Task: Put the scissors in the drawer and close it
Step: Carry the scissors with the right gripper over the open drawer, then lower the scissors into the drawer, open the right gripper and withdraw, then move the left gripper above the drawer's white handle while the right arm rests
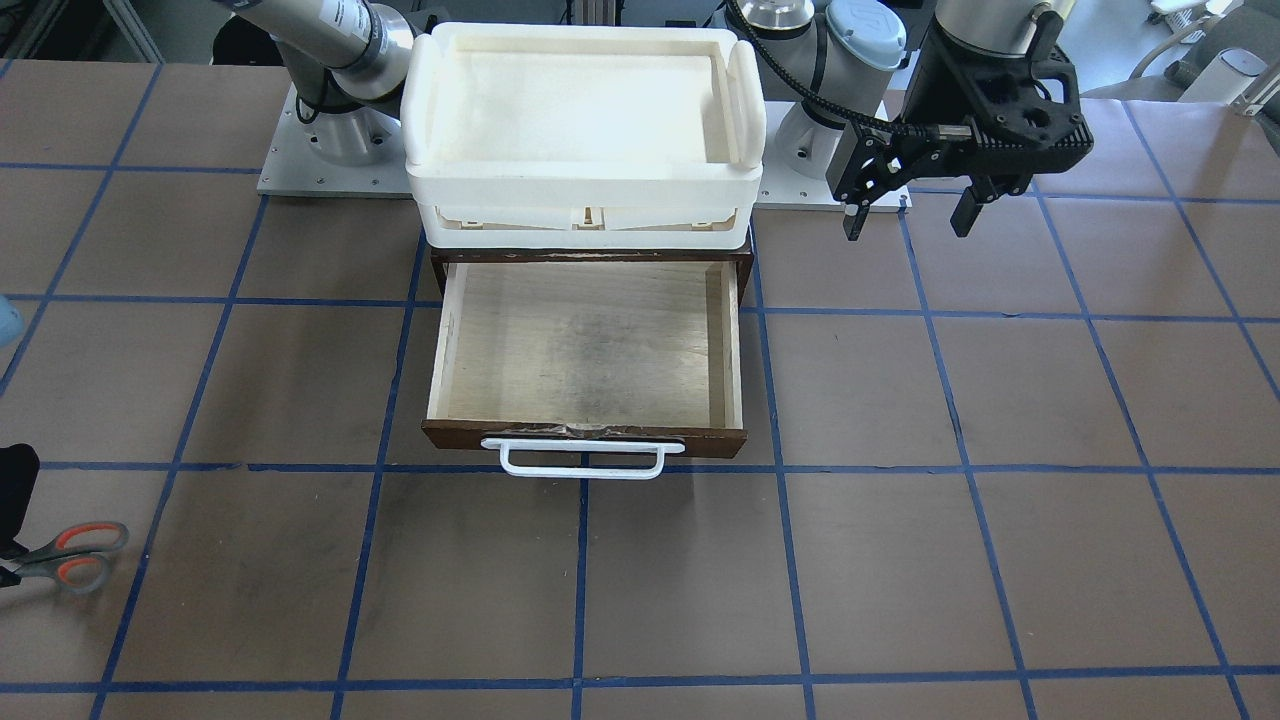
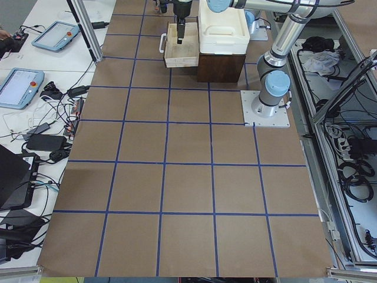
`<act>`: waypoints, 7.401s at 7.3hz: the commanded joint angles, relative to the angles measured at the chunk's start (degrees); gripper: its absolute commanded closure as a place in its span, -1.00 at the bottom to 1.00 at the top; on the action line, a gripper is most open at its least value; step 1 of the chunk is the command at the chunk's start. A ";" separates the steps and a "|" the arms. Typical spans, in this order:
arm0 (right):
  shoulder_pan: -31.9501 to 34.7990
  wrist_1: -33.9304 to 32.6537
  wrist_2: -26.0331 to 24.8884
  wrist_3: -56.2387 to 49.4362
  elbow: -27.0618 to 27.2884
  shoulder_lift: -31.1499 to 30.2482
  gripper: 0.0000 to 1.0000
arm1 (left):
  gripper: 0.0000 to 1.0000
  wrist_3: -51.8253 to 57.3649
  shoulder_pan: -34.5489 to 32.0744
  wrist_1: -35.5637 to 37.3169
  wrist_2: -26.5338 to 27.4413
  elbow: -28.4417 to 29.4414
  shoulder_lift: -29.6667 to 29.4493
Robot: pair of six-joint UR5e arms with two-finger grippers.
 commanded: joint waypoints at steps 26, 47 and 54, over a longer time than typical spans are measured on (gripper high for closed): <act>52.79 23.91 -0.75 73.82 3.93 -14.91 -0.65 | -1.00 0.12 -2.28 0.60 -0.83 0.44 -1.23; 26.94 33.14 -1.53 129.10 1.12 -33.36 -1.00 | -1.00 -9.54 -13.80 24.60 -11.27 20.13 -46.92; 27.04 33.23 -2.41 129.19 1.20 -33.19 -1.00 | -1.00 -9.28 -13.80 12.14 -14.89 19.69 -45.27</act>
